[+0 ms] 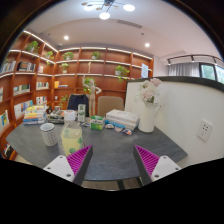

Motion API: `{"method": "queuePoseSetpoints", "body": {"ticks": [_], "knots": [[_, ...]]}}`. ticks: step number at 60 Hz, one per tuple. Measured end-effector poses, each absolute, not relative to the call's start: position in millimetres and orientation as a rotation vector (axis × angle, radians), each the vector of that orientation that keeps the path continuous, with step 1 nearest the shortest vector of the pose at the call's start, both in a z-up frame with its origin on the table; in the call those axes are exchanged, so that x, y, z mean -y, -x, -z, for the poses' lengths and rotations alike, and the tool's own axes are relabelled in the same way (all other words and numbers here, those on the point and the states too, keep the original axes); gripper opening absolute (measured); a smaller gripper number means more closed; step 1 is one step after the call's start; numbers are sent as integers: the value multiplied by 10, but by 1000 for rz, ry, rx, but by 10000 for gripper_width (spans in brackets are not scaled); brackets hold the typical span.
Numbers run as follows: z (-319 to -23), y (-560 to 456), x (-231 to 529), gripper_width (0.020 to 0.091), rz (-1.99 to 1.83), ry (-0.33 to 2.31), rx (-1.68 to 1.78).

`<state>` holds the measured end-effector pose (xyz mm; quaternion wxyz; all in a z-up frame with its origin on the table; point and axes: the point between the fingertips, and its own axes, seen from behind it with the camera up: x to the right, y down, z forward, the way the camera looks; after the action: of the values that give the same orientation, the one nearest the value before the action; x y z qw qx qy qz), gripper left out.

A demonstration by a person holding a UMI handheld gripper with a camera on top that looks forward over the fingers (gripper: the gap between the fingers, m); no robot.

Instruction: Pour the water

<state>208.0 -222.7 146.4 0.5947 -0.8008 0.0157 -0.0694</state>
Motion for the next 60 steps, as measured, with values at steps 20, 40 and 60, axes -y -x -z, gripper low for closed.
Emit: {"method": "queuePoseSetpoints", "body": {"ticks": [20, 40, 60], "knots": [[-919, -1006, 2109, 824, -111, 1803, -14], [-989, -901, 1393, 812, 37, 1680, 4], [-1069, -921, 1145, 474, 52, 1592, -15]]}}
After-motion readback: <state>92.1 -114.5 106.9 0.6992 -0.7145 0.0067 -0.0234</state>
